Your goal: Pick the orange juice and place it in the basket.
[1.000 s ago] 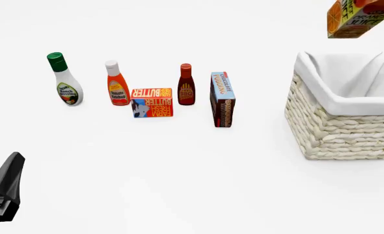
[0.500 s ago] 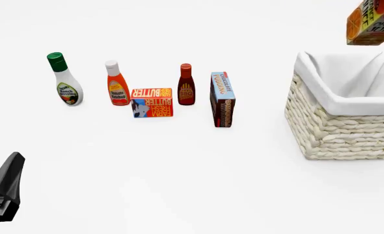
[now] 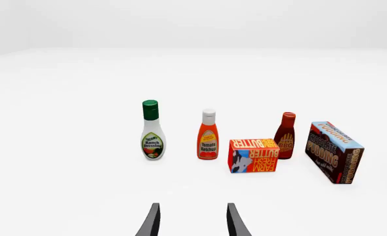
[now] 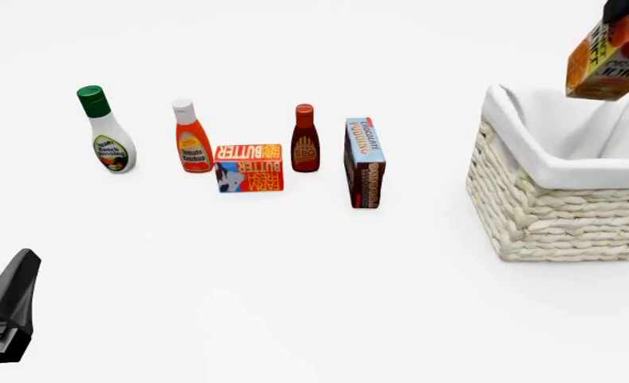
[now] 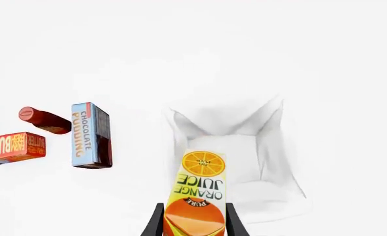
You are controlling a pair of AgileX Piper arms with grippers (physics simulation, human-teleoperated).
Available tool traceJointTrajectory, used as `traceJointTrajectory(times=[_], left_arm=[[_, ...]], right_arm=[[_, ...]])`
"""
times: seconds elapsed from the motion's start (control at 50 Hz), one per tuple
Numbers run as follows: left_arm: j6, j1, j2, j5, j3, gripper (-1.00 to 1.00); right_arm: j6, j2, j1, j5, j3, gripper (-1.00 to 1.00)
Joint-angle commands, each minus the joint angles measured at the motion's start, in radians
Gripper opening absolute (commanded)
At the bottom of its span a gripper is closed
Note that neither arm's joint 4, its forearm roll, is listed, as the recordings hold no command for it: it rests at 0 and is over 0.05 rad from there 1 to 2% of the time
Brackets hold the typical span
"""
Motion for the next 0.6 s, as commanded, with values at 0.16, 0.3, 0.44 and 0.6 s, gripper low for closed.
traceJointTrajectory(times=[0.16, 0.3, 0.44, 0.6], left_arm=[[0.001, 0.002, -0.005, 0.002, 0.001, 1.00], [0.001, 0.002, -0.005, 0.002, 0.001, 1.00], [0.001, 0.002, -0.005, 0.002, 0.001, 1.00], [0.001, 0.002, -0.005, 0.002, 0.001, 1.00]], right_arm=[[0.057, -0.002, -0.006, 0.009, 0.010, -1.00], [0.066, -0.018, -0.015, 0.009, 0.033, -1.00], [0.060, -0.024, -0.037, 0.009, 0.035, -1.00], [0.067, -0.020, -0.055, 0.009, 0.038, -1.00]])
